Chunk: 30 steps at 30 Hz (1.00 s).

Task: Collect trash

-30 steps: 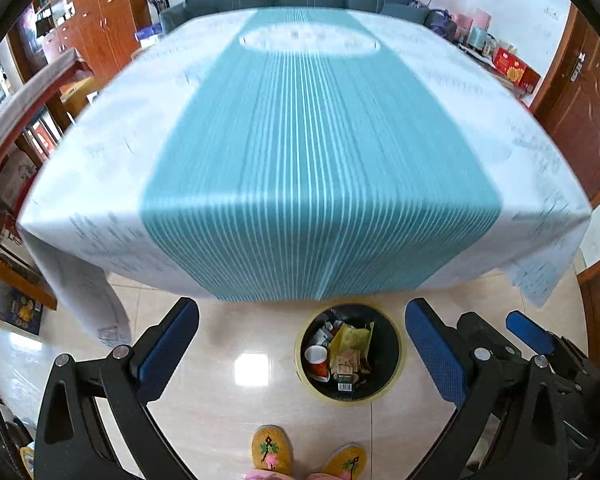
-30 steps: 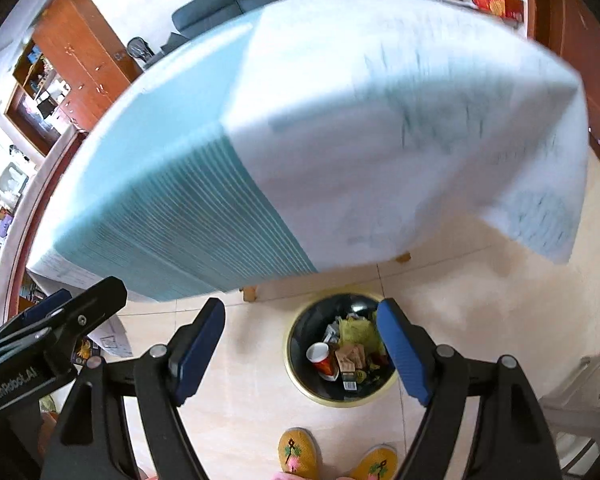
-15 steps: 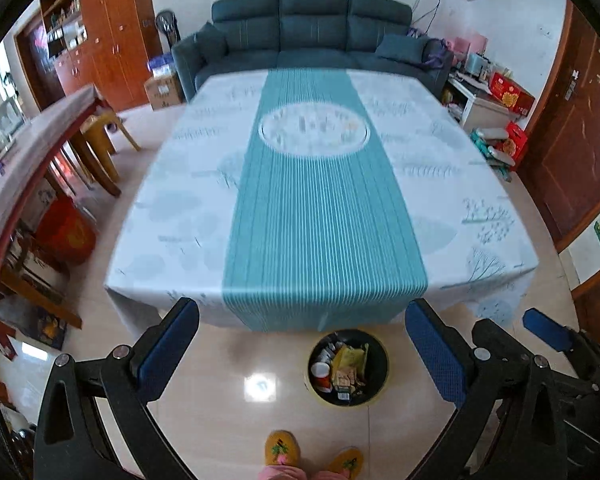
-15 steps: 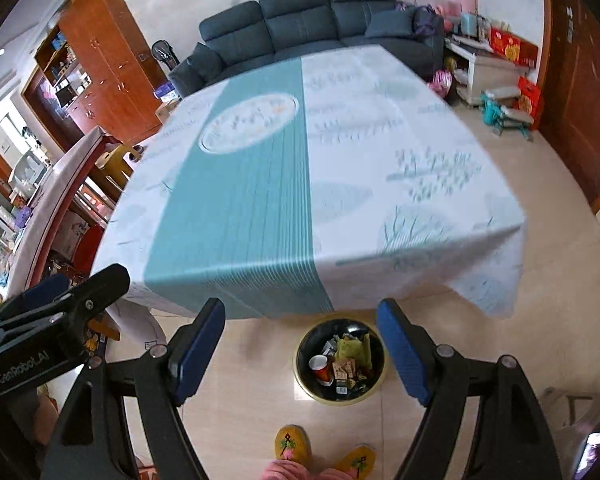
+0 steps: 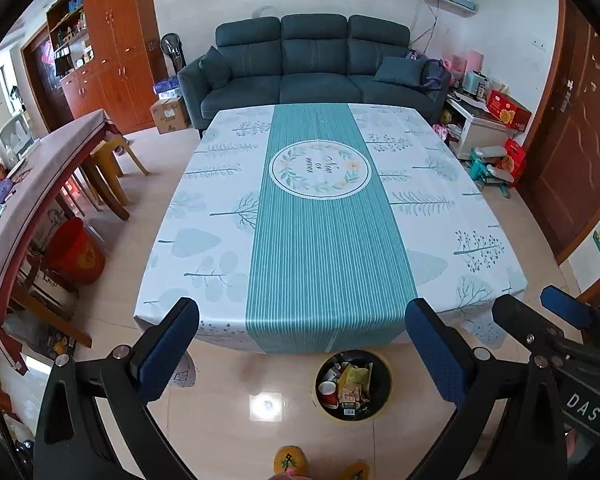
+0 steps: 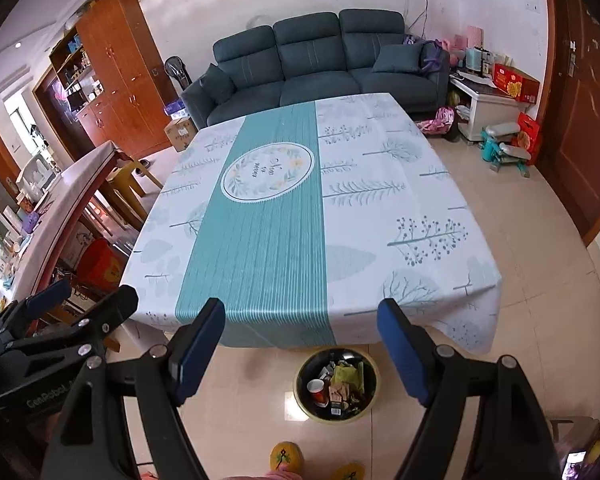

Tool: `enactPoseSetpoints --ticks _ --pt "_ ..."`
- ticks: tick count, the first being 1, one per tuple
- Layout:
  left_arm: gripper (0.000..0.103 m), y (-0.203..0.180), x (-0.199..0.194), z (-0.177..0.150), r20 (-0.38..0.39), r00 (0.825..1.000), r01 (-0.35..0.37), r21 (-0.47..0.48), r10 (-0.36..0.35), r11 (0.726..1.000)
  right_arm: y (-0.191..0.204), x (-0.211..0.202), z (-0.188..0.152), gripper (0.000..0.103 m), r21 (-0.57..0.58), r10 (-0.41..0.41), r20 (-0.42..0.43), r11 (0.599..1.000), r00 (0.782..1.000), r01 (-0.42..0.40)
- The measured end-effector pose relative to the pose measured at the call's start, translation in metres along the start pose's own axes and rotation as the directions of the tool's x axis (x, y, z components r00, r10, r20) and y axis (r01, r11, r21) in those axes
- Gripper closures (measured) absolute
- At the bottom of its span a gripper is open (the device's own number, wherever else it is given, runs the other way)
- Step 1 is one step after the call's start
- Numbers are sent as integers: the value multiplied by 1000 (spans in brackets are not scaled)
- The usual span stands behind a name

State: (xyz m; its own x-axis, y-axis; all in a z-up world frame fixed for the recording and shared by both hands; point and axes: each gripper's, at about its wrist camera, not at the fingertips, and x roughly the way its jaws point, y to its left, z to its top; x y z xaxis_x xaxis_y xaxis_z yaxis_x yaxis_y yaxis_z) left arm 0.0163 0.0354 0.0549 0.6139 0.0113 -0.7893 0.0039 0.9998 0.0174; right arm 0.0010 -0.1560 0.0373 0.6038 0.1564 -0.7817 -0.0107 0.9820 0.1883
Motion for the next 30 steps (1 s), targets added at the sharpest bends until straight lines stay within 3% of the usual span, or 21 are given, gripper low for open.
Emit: enactPoseSetpoints --ticks 30 --pt "2 1 8 7 -2 1000 -12 -25 12 1000 7 4 2 24 -2 -15 24 1000 1000 15"
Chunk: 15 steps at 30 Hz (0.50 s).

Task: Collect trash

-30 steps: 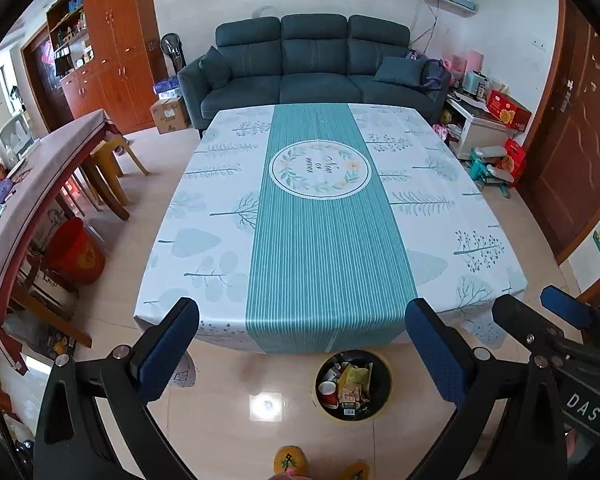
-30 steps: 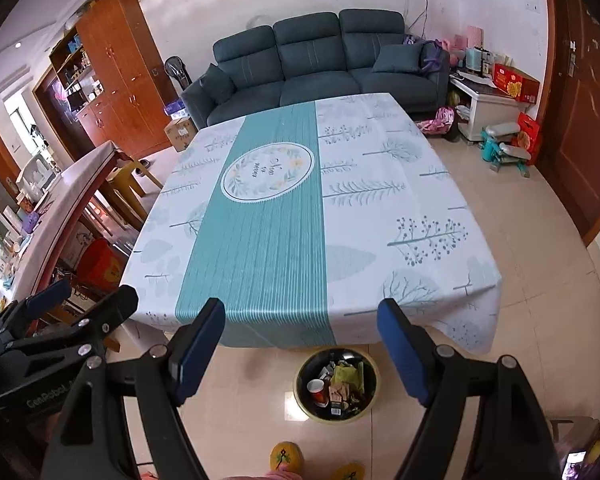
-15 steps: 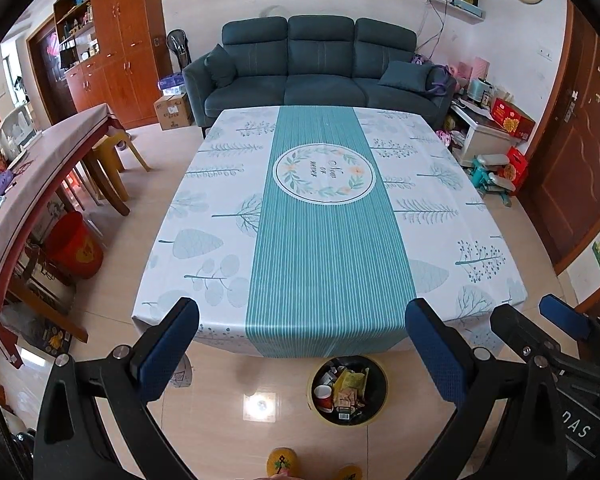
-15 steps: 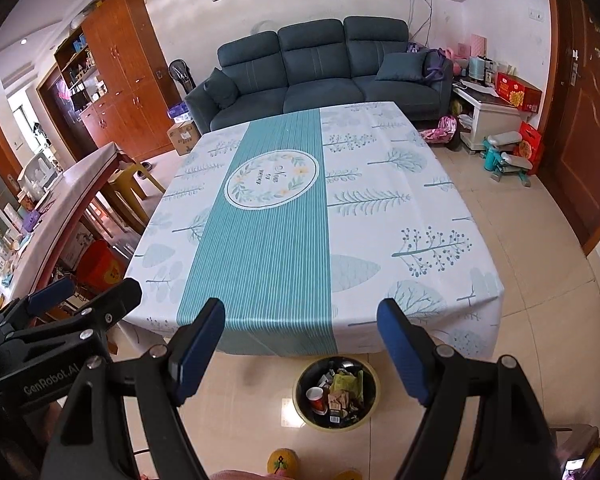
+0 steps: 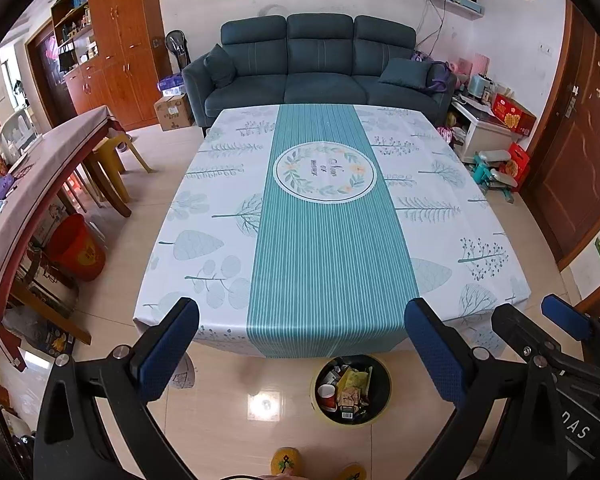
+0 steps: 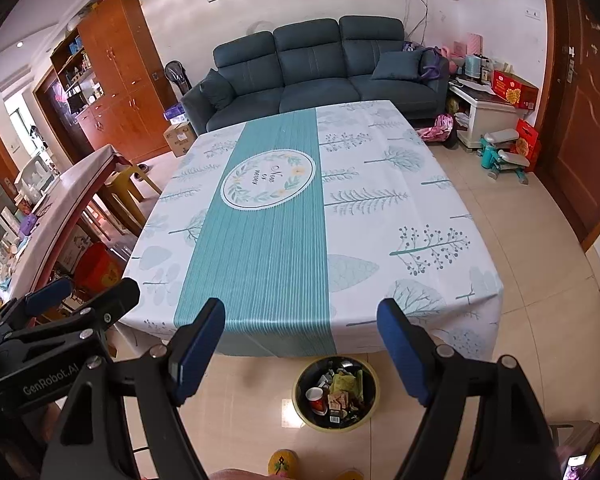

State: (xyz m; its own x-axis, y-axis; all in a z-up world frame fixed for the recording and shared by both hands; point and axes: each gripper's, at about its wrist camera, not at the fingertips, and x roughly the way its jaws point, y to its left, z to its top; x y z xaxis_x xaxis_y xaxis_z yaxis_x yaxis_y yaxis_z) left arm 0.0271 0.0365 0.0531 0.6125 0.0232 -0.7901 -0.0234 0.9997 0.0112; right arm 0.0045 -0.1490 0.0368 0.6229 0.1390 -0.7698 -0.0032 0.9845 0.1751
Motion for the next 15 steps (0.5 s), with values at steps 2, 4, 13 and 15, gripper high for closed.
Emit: enactPoseSetpoints --ticks 2,4,13,15 --pt "2 0 1 0 -3 1000 3 0 -3 1000 0 1 -1 24 2 -2 -2 1000 1000 2" --pt "2 0 1 0 -3 1000 3 2 -3 1000 1 1 -1 24 2 -4 -1 1000 1000 4" --pt "2 0 1 -2 -5 1000 1 2 -1 1000 1 0 -1 24 2 -4 -1 1000 1000 4" --pt "2 0 1 -3 -6 1000 1 3 -1 1000 1 0 -2 24 1 -3 -2 1000 1000 3"
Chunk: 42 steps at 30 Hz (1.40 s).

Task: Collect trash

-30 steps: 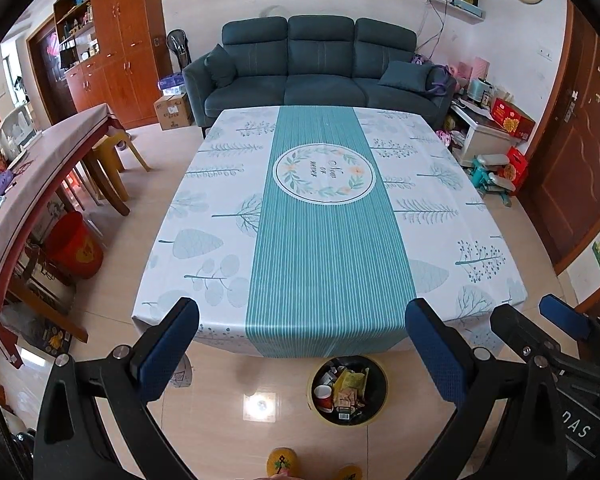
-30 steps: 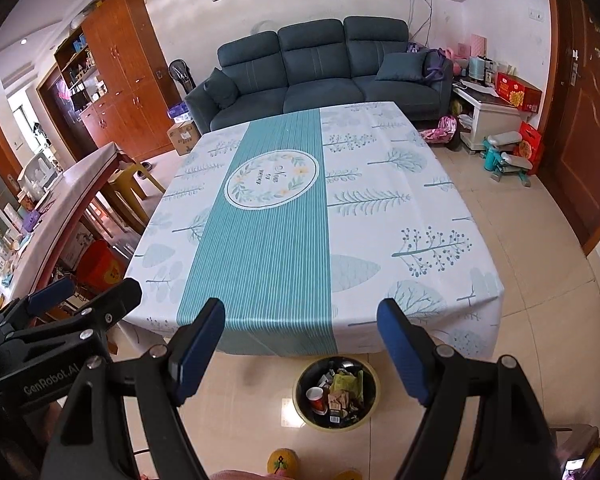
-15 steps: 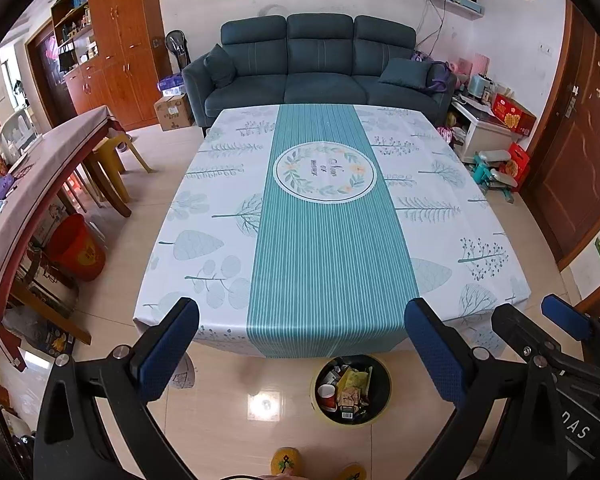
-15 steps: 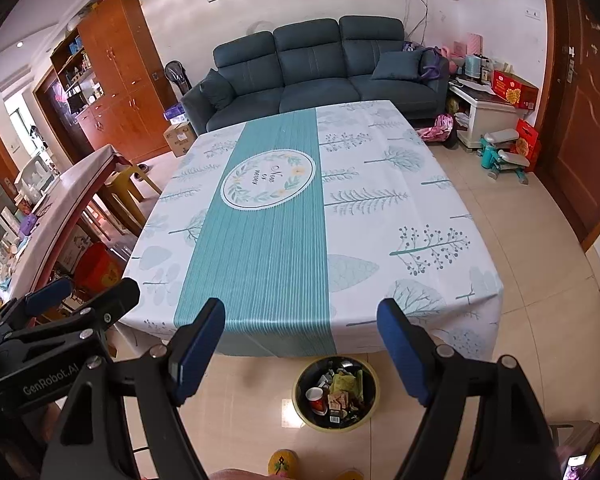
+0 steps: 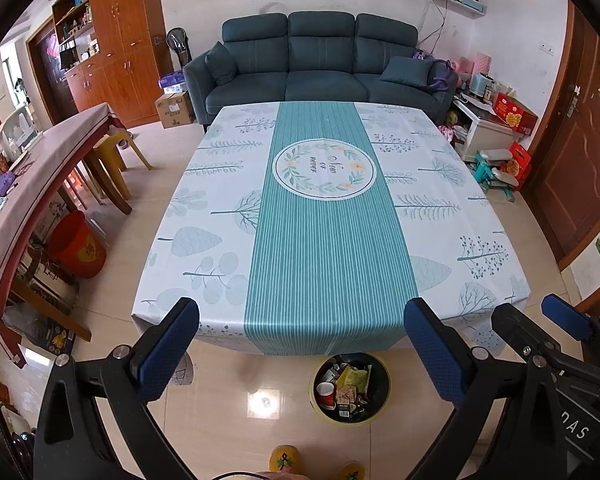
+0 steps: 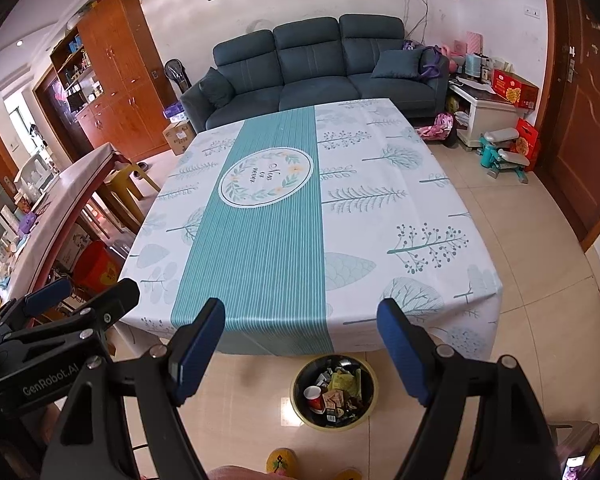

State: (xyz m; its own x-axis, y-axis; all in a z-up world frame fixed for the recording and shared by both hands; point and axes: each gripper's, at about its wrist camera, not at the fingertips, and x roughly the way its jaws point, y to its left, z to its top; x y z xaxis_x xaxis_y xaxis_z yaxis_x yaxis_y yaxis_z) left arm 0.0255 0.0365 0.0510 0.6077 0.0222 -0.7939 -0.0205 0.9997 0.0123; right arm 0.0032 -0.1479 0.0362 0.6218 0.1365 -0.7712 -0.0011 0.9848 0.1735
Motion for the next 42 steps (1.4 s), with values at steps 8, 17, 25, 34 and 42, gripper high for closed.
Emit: enactPoseSetpoints --ticks 8,17,25,34,42 --pt "2 -2 -2 -4 -8 1000 -4 -2 4 1000 0 0 0 24 1 0 -2 1000 1000 0" --pt "2 -2 -2 -5 -9 1000 -4 -1 4 1000 -2 1 -3 24 -3 3 -3 1000 1000 -3" --pt "2 -5 -5 -9 -1 1000 -9 -2 9 1000 -7 -1 -4 24 -5 5 4 1000 1000 -5" --pt "2 -6 -6 -9 2 1000 -11 -2 11 1000 -10 -3 -5 24 -6 7 8 1000 1000 -7" --pt "2 -7 -6 -9 2 1000 -11 -2 11 1000 -10 -5 -3 24 -5 8 8 1000 1000 -8"
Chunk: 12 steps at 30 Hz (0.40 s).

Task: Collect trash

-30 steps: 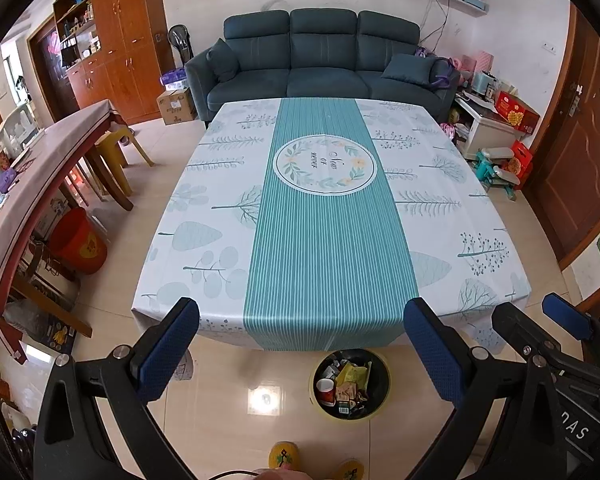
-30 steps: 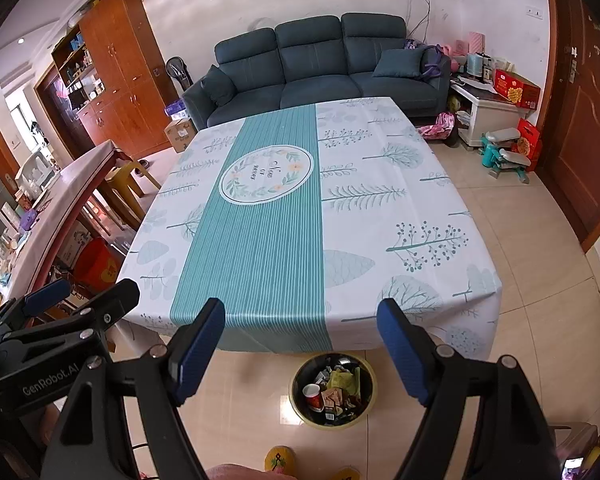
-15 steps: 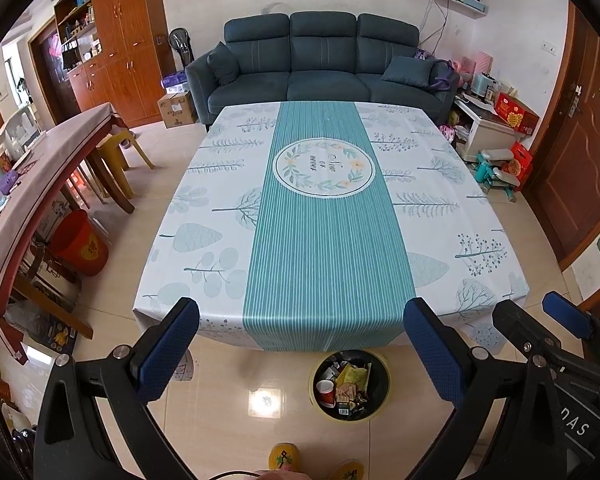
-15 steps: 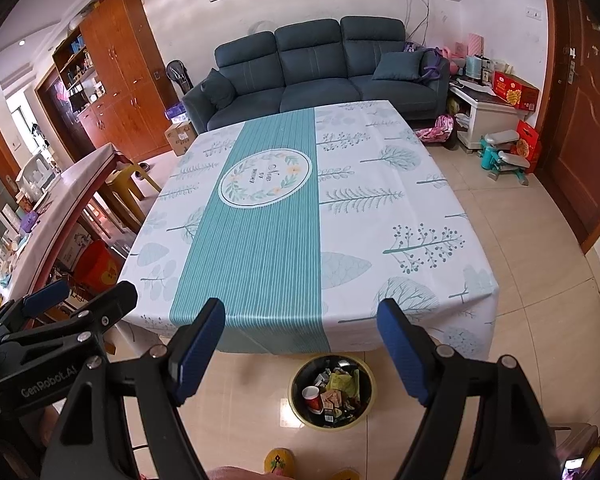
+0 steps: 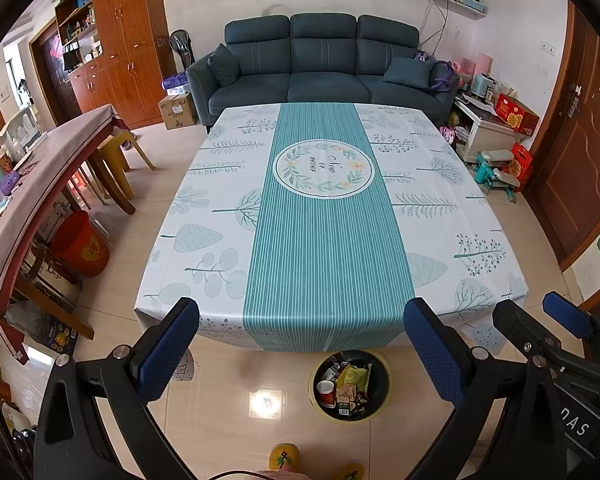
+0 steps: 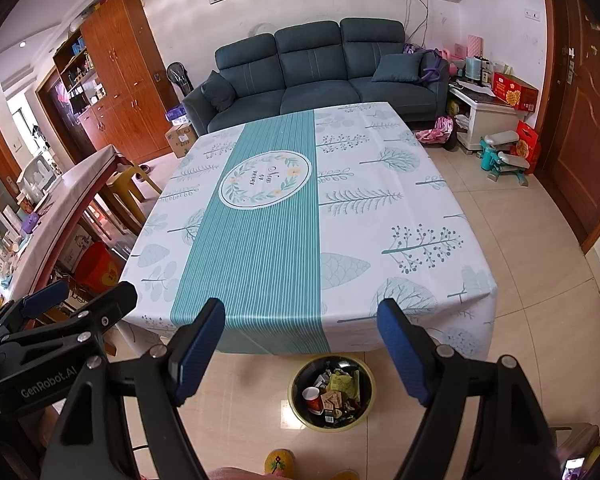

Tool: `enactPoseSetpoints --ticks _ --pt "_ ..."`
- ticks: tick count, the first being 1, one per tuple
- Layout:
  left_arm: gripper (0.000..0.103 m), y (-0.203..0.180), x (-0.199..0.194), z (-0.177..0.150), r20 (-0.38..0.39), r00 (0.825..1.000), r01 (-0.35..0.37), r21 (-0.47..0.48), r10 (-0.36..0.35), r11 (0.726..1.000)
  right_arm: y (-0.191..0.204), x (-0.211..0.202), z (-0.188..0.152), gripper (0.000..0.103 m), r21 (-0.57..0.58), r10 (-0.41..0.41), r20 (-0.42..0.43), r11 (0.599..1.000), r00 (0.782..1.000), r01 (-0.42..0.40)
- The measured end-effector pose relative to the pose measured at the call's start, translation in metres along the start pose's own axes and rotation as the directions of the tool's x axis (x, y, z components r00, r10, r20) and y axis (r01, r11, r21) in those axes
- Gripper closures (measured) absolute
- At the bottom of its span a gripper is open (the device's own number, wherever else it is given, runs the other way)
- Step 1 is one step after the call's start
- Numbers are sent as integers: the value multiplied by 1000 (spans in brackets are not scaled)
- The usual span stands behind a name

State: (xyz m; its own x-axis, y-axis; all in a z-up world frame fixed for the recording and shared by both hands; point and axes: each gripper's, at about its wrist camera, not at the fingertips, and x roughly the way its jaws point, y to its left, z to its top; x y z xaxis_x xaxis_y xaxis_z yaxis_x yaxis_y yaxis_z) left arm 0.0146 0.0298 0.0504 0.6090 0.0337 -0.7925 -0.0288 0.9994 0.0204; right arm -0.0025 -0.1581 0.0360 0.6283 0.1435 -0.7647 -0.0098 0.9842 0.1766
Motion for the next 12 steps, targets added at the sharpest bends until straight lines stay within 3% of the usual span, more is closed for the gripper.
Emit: enactPoseSetpoints --ticks 12 --pt "2 1 0 0 -1 1000 2 2 -2 1000 0 0 0 24 -1 0 0 1000 1000 0"
